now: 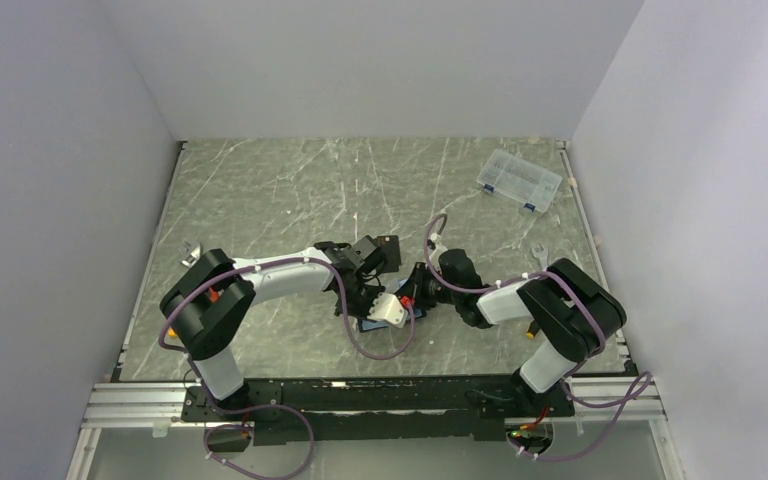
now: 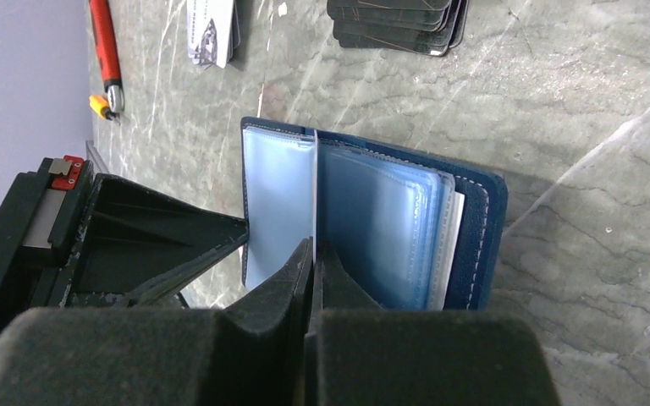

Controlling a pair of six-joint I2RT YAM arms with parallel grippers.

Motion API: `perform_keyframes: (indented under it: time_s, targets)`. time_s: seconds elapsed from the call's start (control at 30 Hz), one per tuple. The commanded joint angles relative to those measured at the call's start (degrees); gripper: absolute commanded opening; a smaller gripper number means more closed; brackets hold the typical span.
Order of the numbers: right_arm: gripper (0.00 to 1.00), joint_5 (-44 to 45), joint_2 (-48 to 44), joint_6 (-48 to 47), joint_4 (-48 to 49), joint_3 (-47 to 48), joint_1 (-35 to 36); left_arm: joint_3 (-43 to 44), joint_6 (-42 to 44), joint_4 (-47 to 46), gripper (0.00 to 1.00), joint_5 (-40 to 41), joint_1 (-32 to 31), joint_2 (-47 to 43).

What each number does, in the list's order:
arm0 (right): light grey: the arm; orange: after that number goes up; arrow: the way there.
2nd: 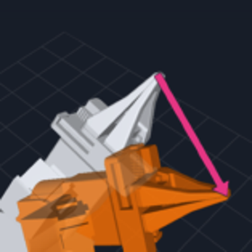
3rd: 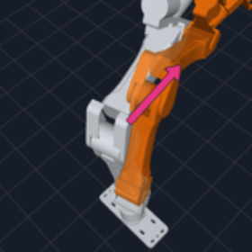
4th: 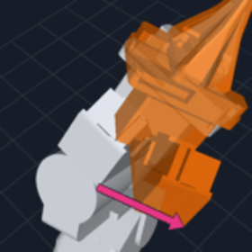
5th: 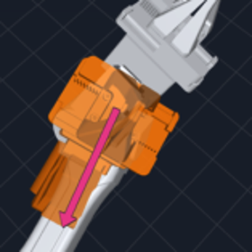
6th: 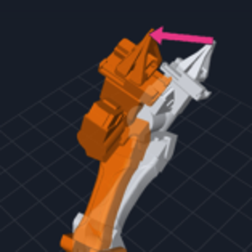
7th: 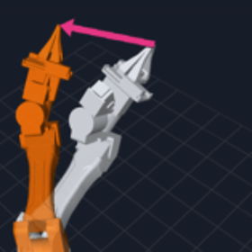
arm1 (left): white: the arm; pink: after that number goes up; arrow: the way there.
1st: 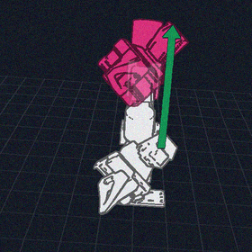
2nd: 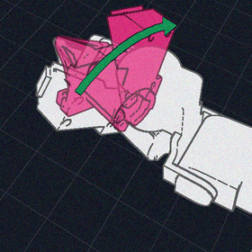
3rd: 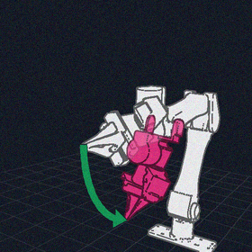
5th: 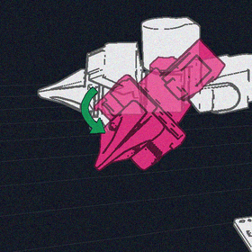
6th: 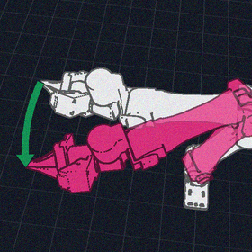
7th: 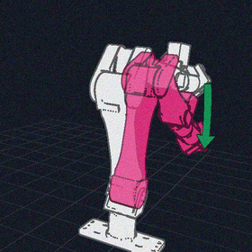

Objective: Put the credit cards into the card holder
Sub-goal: Insert the credit card into the card holder.

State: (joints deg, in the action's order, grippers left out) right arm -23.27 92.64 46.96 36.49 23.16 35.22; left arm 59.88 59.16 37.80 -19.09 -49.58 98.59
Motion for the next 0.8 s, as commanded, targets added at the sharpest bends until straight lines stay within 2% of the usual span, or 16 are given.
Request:
perform_keyframes:
  time_s: [0.0, 0.07, 0.2, 0.33, 0.77]
  targets:
    - [0.00, 0.1, 1.0, -3.5, -9.1, -0.7, 0.9, -1.0, 0.1, 1.6, 0.02, 1.2, -0.4, 3.2]
    - [0.03, 1.1, -0.1, -3.7, -10.9, -0.8, 1.0, -1.1, 0.1, 1.7, 0.02, 1.2, -0.4, 3.1]
    - [0.20, 4.3, -3.5, -4.3, -15.7, -0.8, 1.4, -1.0, 0.1, 1.9, 0.01, 1.3, -0.5, 3.2]
    - [0.30, 6.2, -6.3, -4.9, -18.3, -0.8, 1.4, -1.3, 0.2, 1.9, 0.01, 1.2, -0.4, 3.3]
    - [0.37, 7.1, -12.2, -6.5, -22.6, 0.6, 0.0, -1.8, -0.1, 1.7, 0.00, 1.0, -0.4, 3.5]
